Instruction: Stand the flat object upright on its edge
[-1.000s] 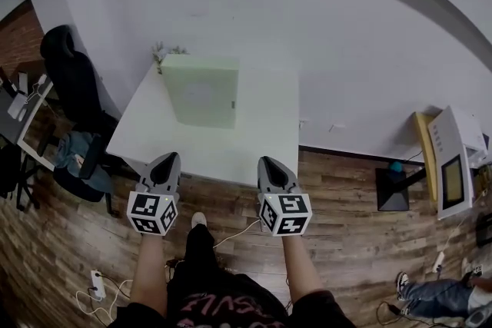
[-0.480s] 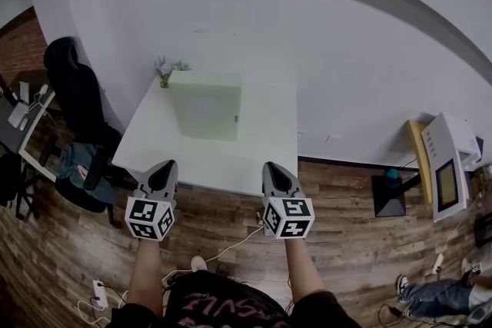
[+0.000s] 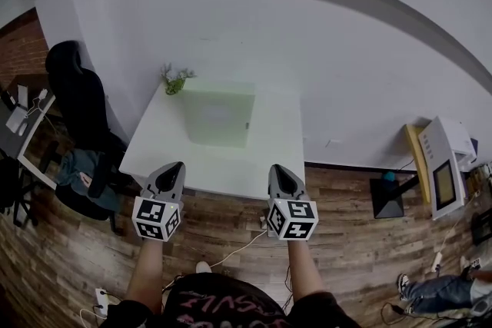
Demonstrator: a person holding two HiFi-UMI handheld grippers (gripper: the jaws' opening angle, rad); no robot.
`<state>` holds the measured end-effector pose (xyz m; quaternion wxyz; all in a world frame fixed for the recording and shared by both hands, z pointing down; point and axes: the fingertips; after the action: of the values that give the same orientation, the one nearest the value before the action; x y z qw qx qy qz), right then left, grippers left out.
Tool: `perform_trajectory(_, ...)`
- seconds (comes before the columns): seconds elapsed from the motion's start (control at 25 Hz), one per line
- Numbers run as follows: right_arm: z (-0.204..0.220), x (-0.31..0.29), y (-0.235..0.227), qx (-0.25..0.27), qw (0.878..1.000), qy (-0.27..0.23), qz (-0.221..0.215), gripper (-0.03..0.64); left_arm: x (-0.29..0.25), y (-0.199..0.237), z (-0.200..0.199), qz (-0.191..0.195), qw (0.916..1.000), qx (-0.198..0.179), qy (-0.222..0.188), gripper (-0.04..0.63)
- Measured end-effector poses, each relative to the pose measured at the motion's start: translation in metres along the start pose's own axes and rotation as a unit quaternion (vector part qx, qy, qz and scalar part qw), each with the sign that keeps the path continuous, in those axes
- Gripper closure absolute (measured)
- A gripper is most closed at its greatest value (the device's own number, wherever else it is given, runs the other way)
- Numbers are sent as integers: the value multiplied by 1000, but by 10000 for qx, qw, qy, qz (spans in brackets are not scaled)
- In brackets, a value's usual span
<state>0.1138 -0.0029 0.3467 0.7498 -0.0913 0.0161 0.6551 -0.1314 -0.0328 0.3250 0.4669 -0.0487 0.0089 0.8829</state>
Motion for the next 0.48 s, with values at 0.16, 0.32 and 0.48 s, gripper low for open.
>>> perform_trajectory(0.16,-2,4,4,51,9999,-24,88,589,5,3,2,50,10000,42,-3,580)
perform_trajectory(0.32,-1,8,6,65,9999,10,127,592,9,1,4,31,10000,60,57,580)
perform_trajectory(0.48,2,14,10,72,9999,63,115,591,17,2,5,-12,9998,182,62,580)
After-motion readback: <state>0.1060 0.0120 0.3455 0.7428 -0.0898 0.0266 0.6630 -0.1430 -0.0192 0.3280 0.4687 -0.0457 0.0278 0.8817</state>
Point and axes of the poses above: the fingertips, and each gripper's own axes: x backward along the fingers, y to its left, z out of its underside, and after that the axes turned 1 degree about x, right-handed
